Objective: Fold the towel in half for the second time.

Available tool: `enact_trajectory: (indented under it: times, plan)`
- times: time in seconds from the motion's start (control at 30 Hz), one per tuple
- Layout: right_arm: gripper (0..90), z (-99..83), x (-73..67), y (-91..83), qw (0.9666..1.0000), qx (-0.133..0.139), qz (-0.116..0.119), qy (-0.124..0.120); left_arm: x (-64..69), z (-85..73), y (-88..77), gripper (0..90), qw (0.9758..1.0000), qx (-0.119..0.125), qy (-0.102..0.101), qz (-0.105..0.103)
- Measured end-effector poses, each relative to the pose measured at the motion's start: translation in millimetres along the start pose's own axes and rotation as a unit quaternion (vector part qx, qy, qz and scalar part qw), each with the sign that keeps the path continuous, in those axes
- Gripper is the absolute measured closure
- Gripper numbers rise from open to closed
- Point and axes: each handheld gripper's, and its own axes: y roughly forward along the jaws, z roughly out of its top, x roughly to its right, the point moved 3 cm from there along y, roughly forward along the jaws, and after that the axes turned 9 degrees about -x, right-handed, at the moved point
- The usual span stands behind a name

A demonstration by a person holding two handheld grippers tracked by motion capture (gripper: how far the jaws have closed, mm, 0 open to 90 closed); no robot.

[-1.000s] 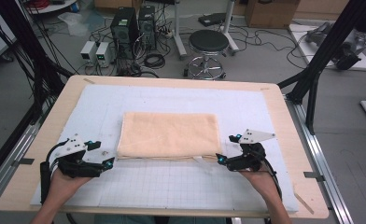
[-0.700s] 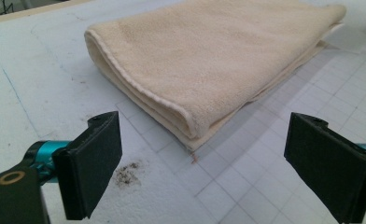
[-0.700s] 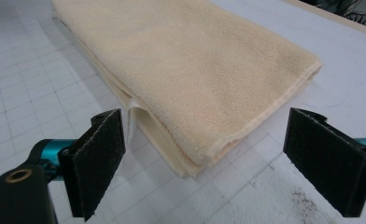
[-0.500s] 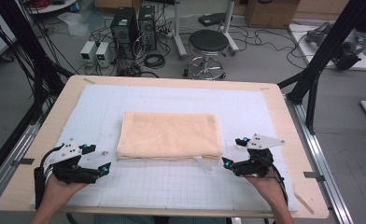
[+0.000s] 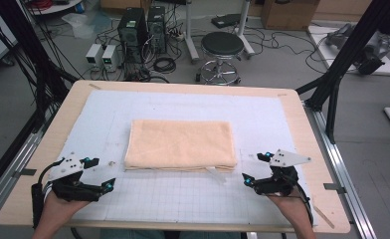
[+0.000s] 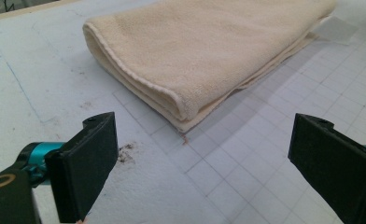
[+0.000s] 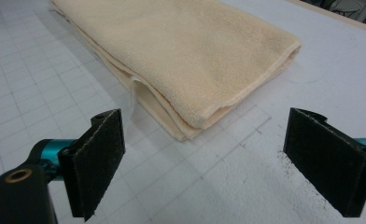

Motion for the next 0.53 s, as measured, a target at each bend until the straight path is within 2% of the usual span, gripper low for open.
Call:
enact_trajectory:
  times: [0.3, 0.53]
  plan:
    - [11.9, -1.8, -5.0, -3.2, 1.0000, 0.004, -0.001, -0.003, 6.1, -4.6, -0.9, 9.0, 0.9999, -0.009, 0.007, 0.001]
    - [11.9, -3.6, -7.7, -1.3, 1.0000, -0.001, 0.002, -0.005, 6.2, -6.7, -0.9, 9.0, 0.9999, -0.010, 0.004, 0.003]
